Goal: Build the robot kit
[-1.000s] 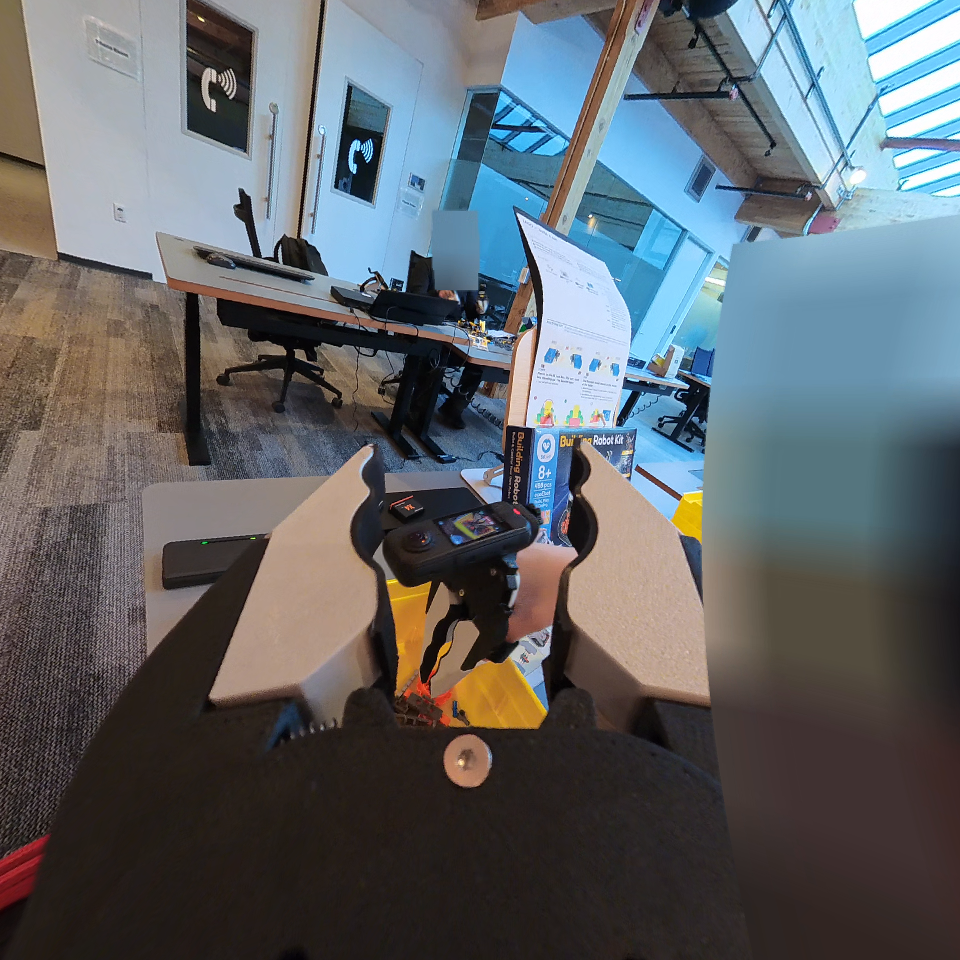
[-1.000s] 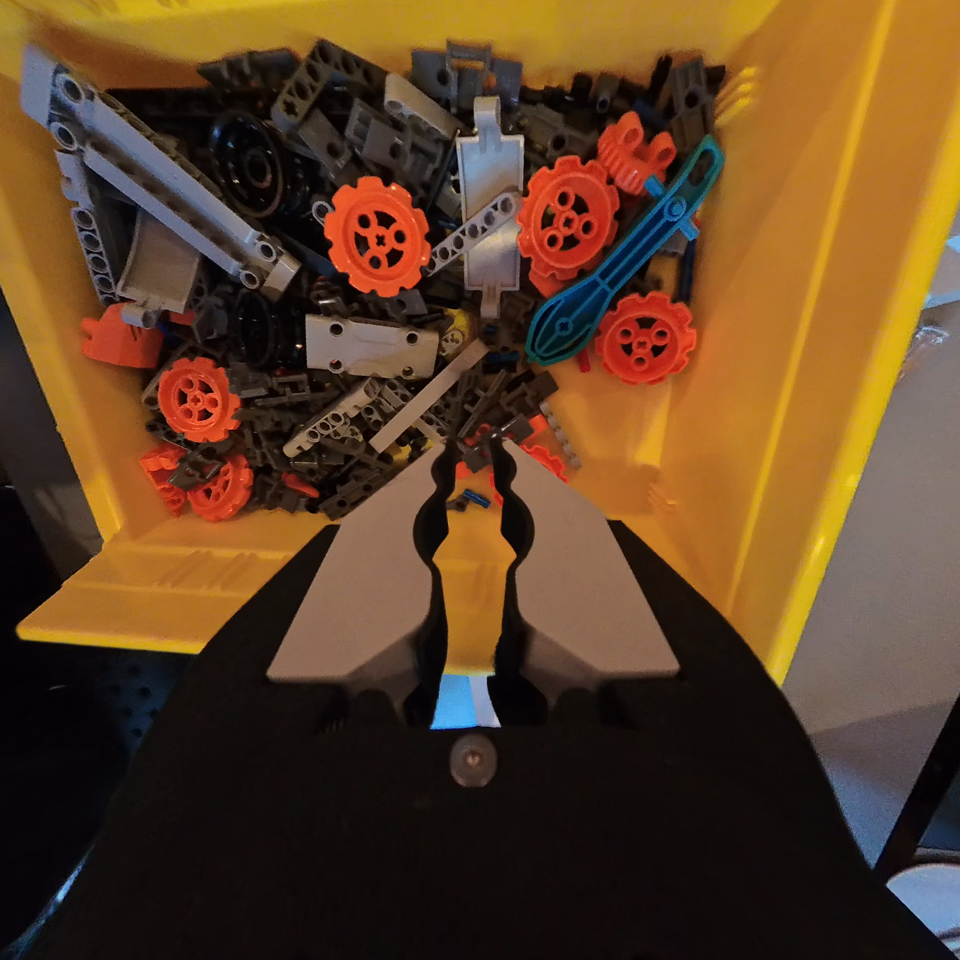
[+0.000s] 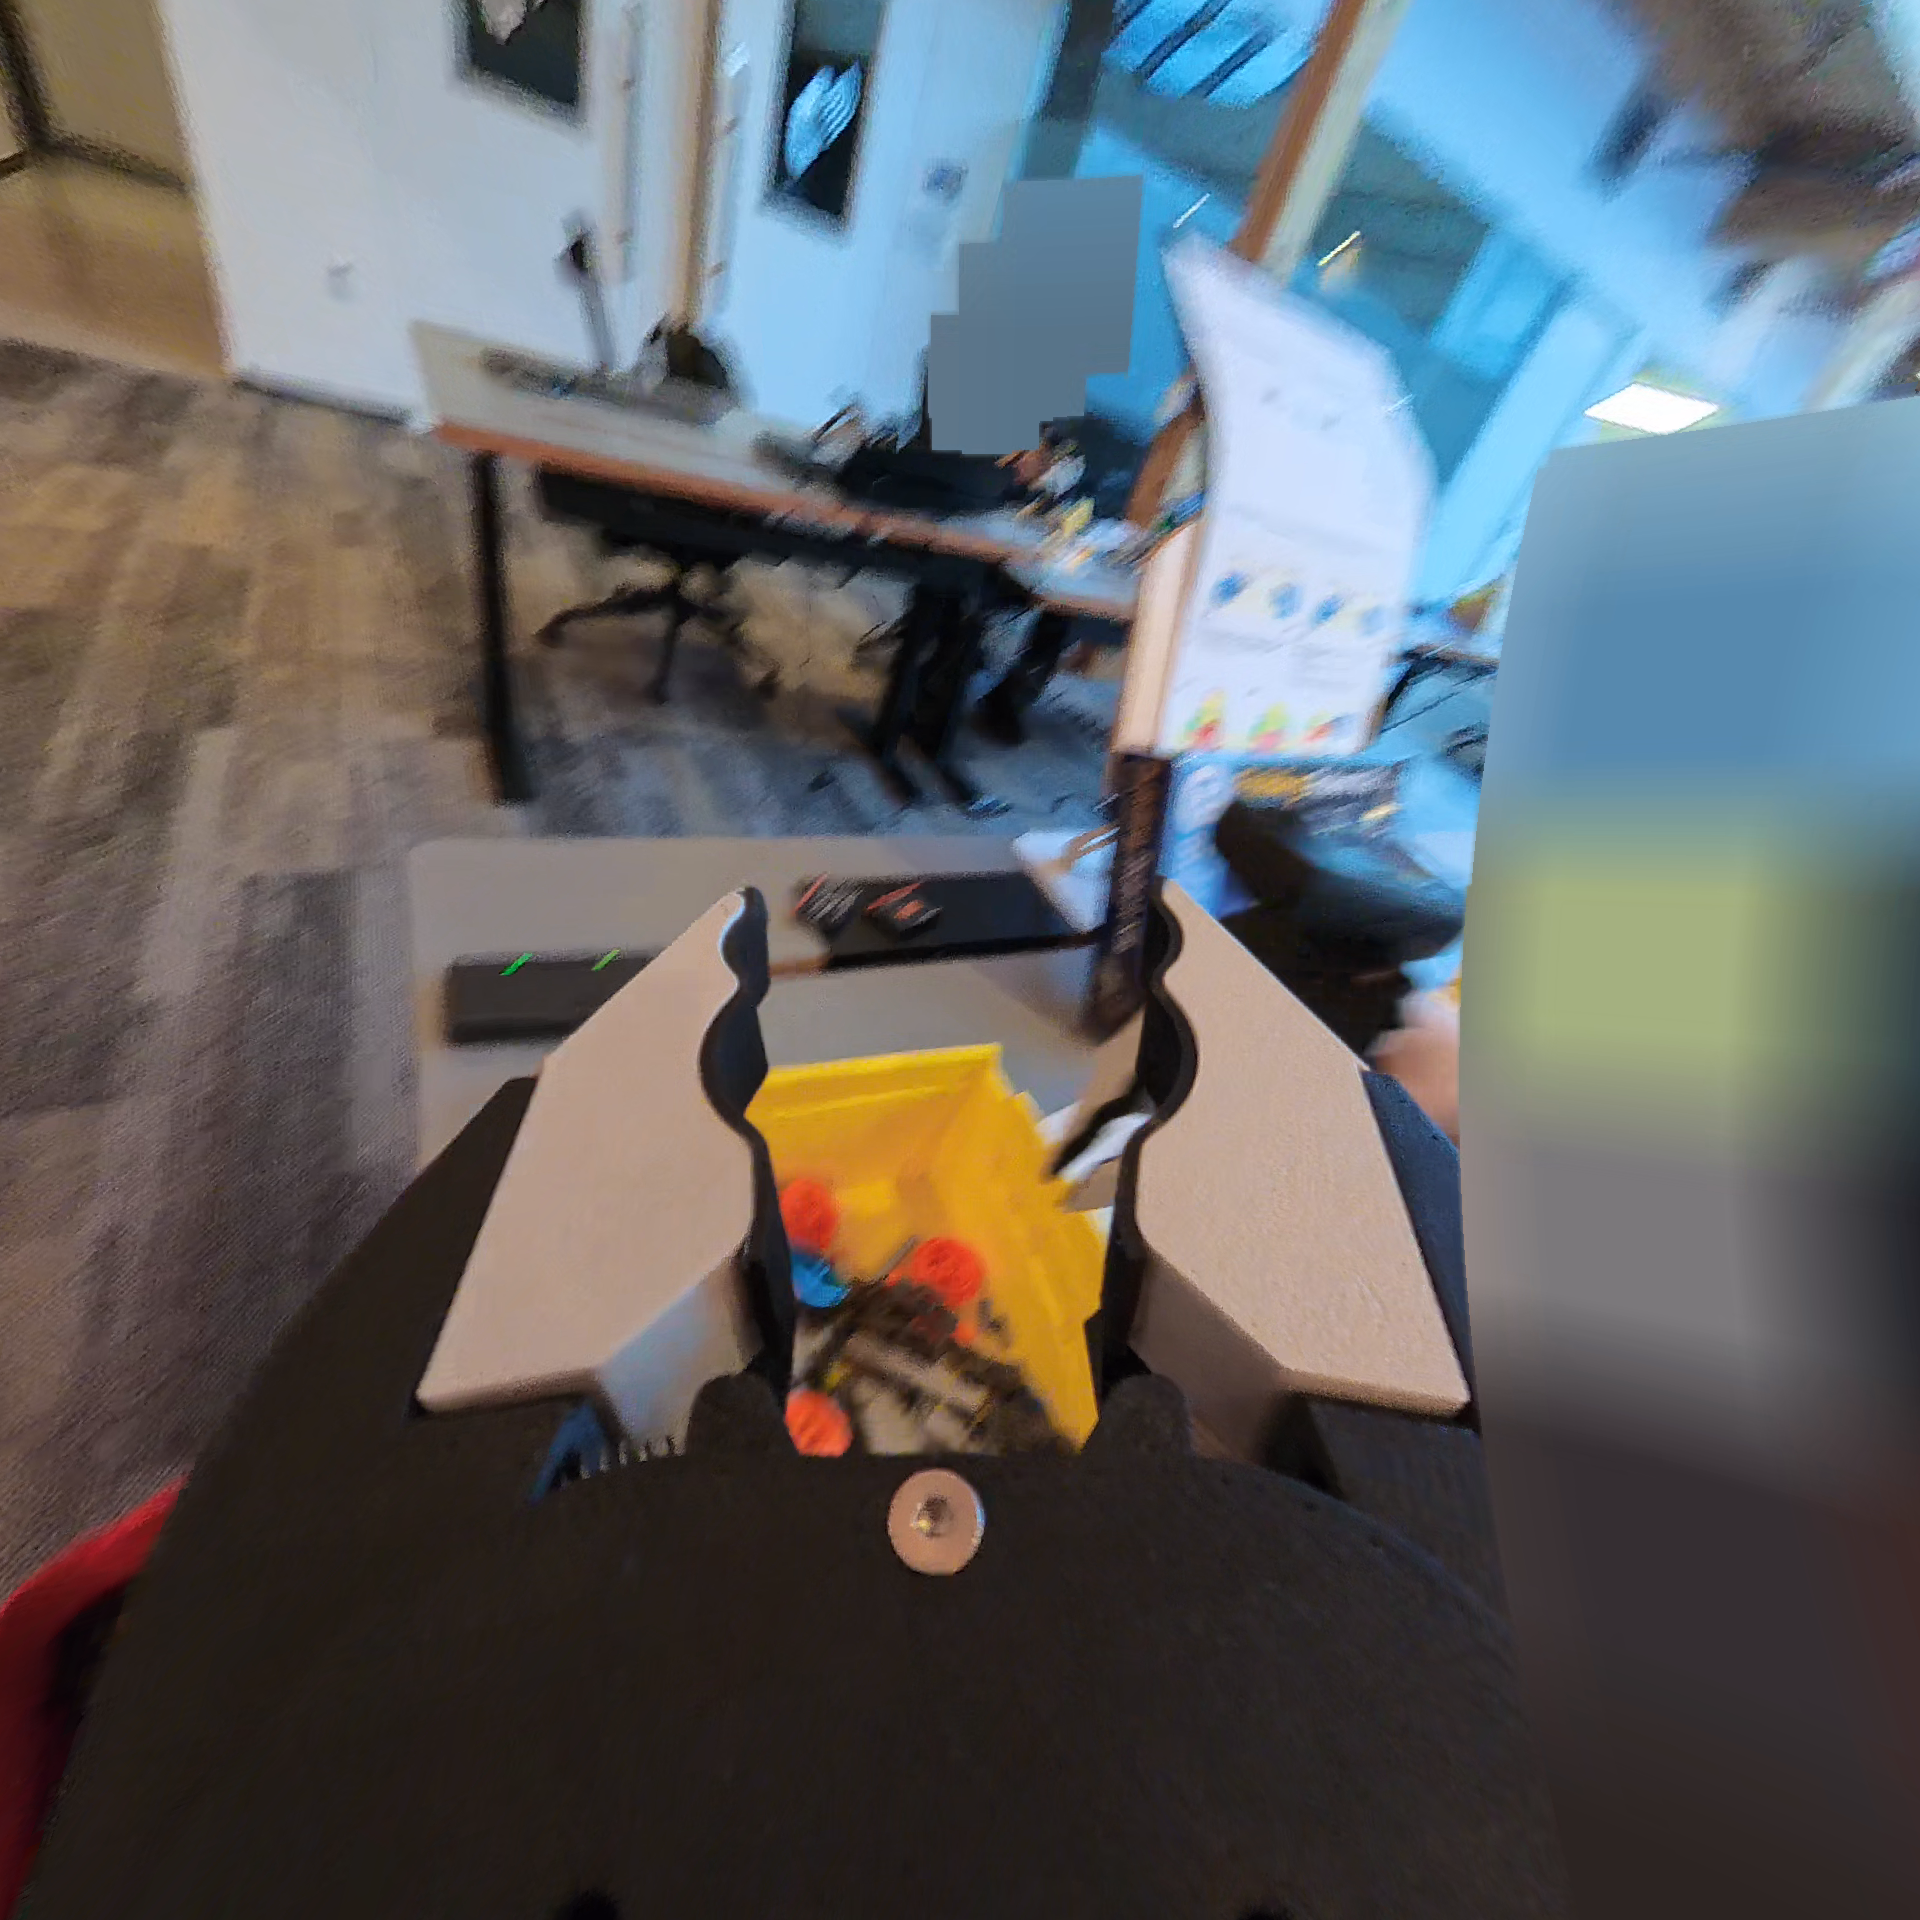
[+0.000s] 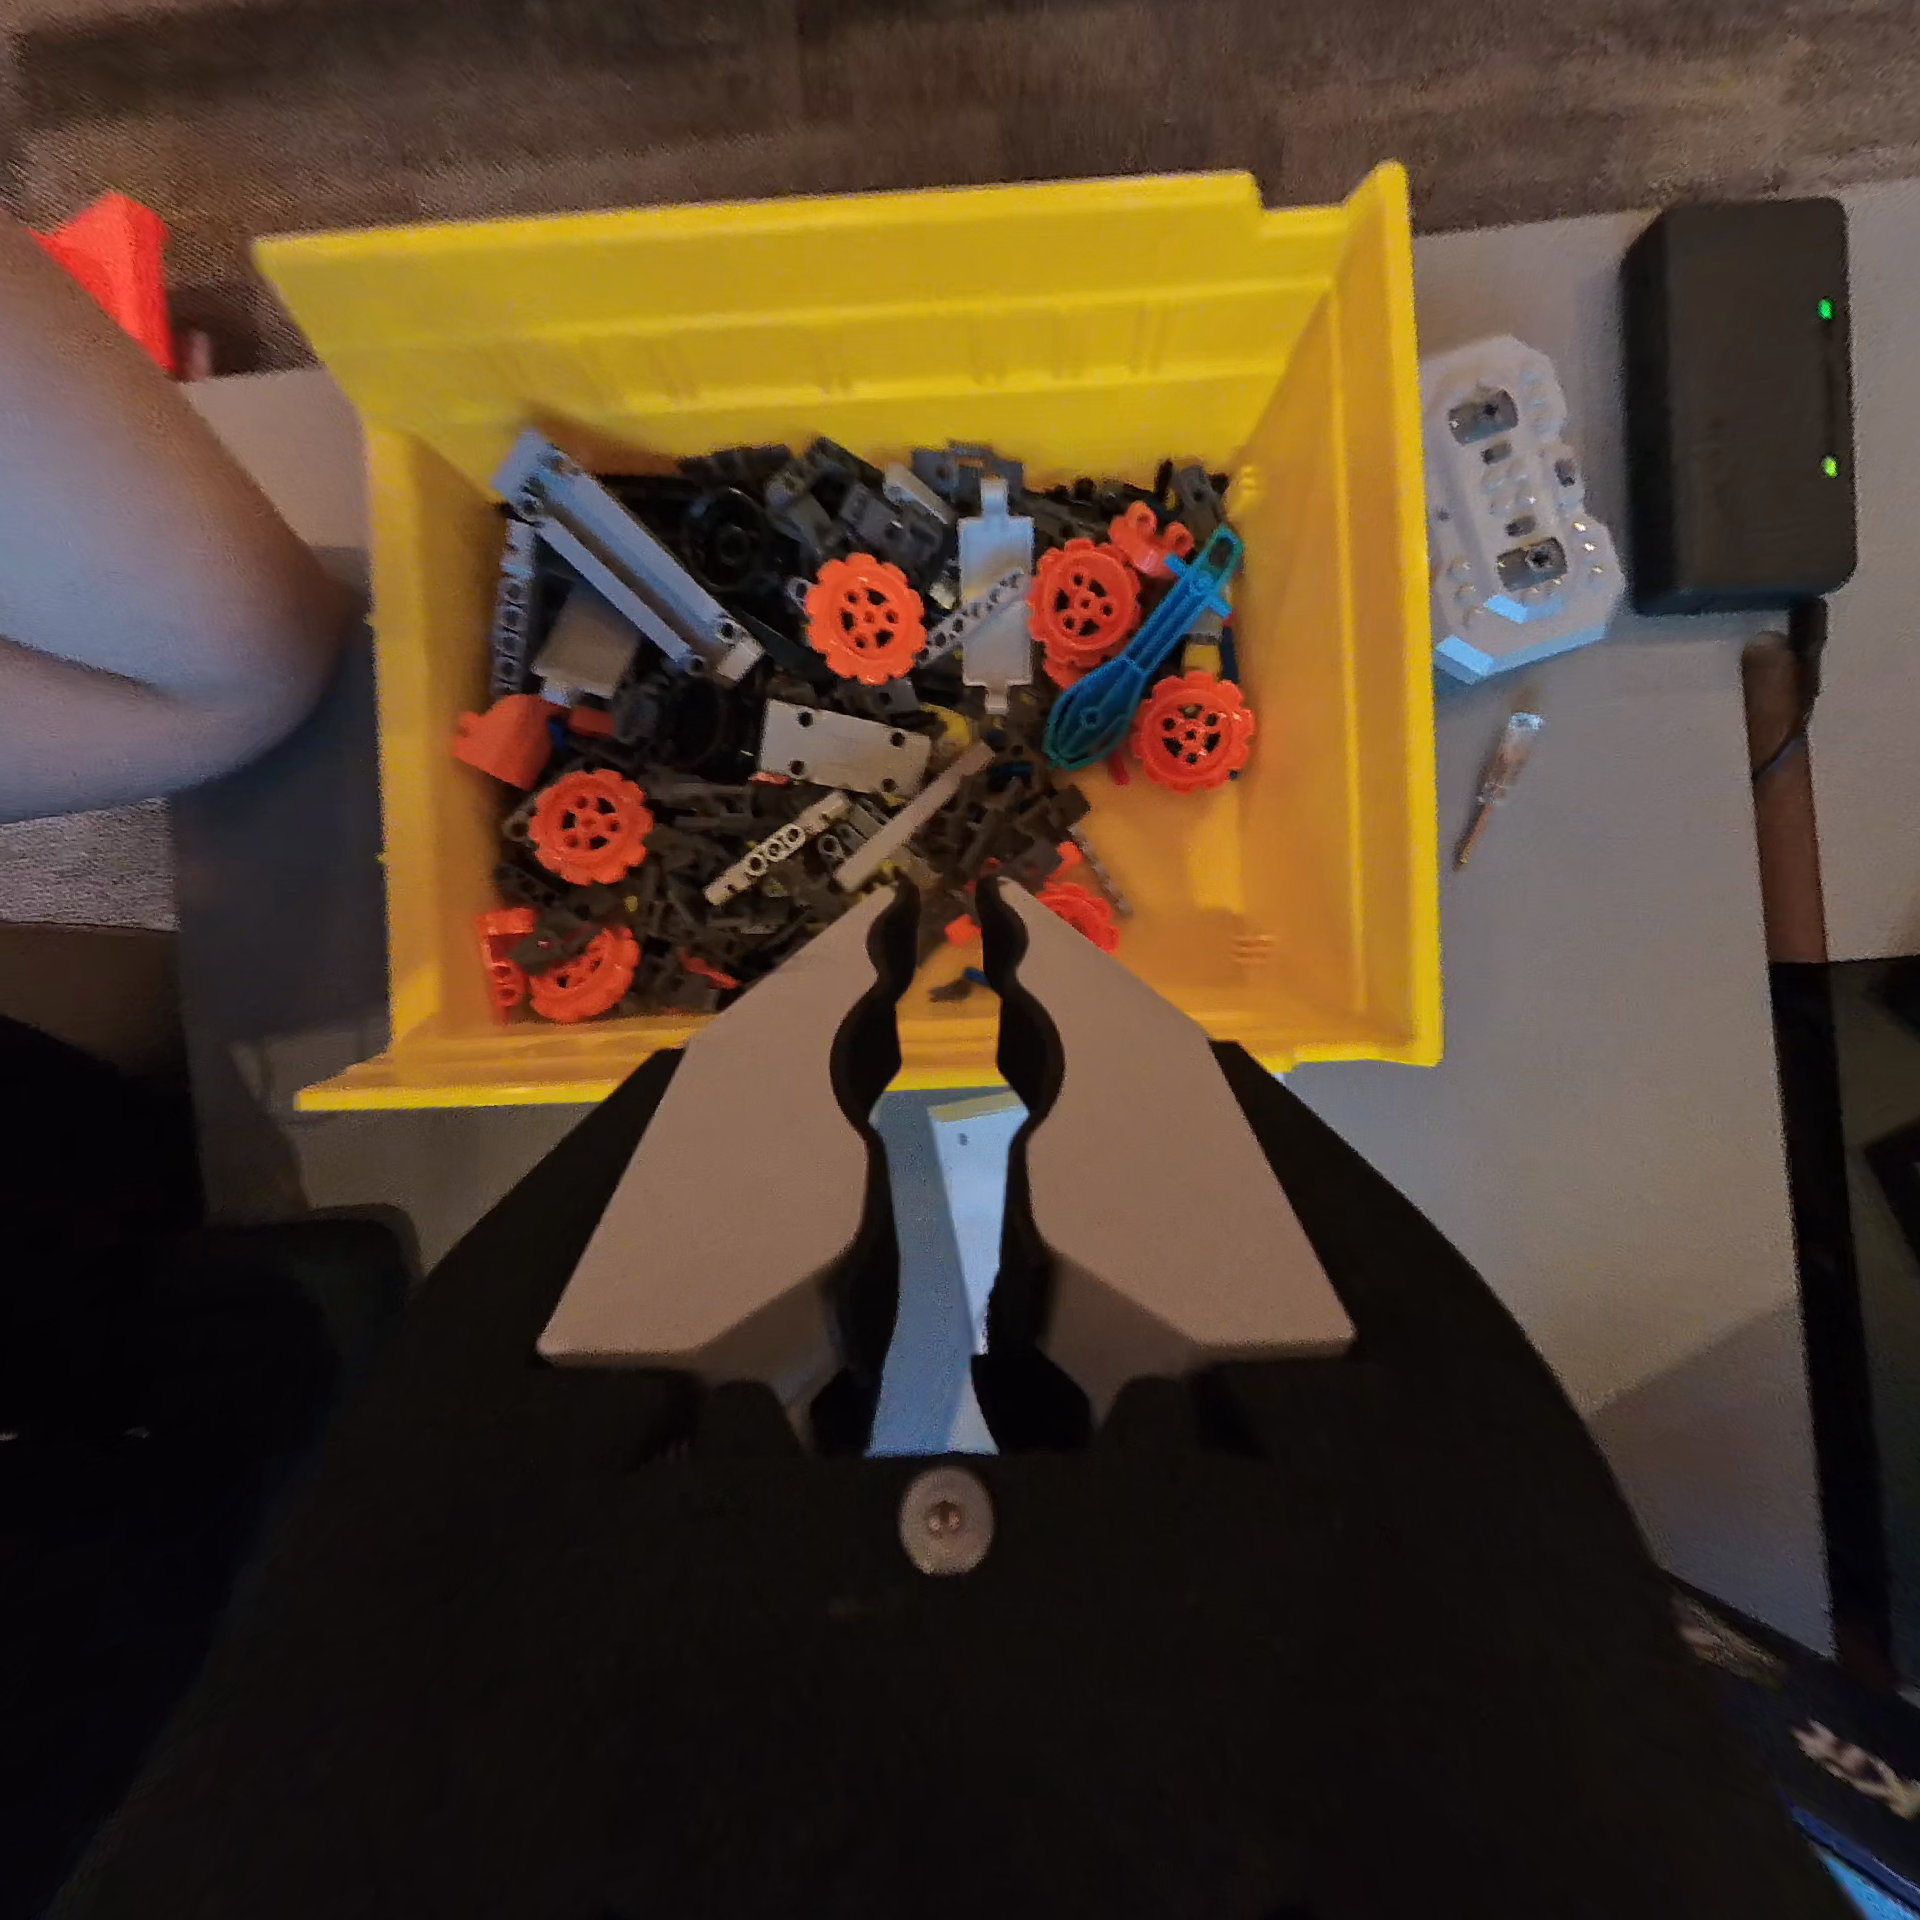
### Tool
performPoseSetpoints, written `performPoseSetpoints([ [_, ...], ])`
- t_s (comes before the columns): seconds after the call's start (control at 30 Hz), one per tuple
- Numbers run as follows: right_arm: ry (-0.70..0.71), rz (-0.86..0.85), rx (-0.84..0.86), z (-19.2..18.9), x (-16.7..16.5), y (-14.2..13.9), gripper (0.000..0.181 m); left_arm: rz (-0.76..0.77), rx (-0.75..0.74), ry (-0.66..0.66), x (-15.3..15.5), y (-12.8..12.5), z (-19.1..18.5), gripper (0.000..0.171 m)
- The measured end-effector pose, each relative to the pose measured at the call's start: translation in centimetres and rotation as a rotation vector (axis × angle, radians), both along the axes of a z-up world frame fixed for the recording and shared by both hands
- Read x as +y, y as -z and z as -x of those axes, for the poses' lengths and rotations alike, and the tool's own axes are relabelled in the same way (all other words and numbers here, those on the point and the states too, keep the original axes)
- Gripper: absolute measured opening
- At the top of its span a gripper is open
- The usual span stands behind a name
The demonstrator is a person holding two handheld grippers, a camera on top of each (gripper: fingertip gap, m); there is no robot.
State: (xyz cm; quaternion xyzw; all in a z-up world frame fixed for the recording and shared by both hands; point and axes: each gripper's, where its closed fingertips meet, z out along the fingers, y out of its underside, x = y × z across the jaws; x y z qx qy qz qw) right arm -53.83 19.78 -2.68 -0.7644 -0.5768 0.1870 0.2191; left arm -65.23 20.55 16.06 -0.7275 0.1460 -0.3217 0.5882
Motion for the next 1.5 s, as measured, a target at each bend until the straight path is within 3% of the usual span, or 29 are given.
performPoseSetpoints([
  [0.1, -0.048, 0.033, -0.020, 0.9, -1.6, 0.8, 0.017, 0.165, 0.136, -0.076, 1.4, 3.8, 1.1, 0.064],
  [0.17, -0.070, 0.001, -0.045, 2.1, -2.1, 1.6, 0.030, 0.351, 0.242, -0.075, 1.7, 7.9, 1.6, 0.036],
  [0.2, -0.087, -0.009, -0.054, 2.5, -2.5, 1.9, 0.030, 0.443, 0.300, -0.058, 1.7, 10.0, 1.6, 0.032],
  [0.37, -0.042, -0.023, 0.028, 2.8, -2.3, 0.9, 0.031, 0.728, 0.518, 0.061, 0.3, 16.7, 1.0, 0.038],
  [0.53, 0.044, -0.013, 0.160, 1.1, -0.4, -1.7, 0.033, 0.896, 0.755, 0.184, -2.7, 20.9, 0.5, 0.044],
  [0.73, 0.171, -0.120, 0.205, -5.0, 1.7, -5.2, 0.035, 0.952, 0.881, 0.228, -3.5, 22.5, 0.2, 0.043],
  [0.9, 0.388, -0.261, 0.296, -13.6, 3.2, -9.8, 0.035, 1.059, 0.982, 0.266, -4.7, 24.3, 0.3, 0.049],
  [1.07, 0.540, -0.341, 0.465, -20.3, 2.7, -13.7, 0.033, 1.157, 1.070, 0.296, -5.0, 26.0, -0.3, 0.055],
  [1.2, 0.629, -0.353, 0.462, -22.8, 3.5, -13.6, 0.033, 1.167, 1.145, 0.313, -5.1, 26.9, -1.3, 0.059],
  [1.5, 0.582, -0.290, 0.345, -21.5, 5.0, -10.9, 0.034, 1.203, 1.216, 0.340, -5.6, 28.1, -1.5, 0.058],
])
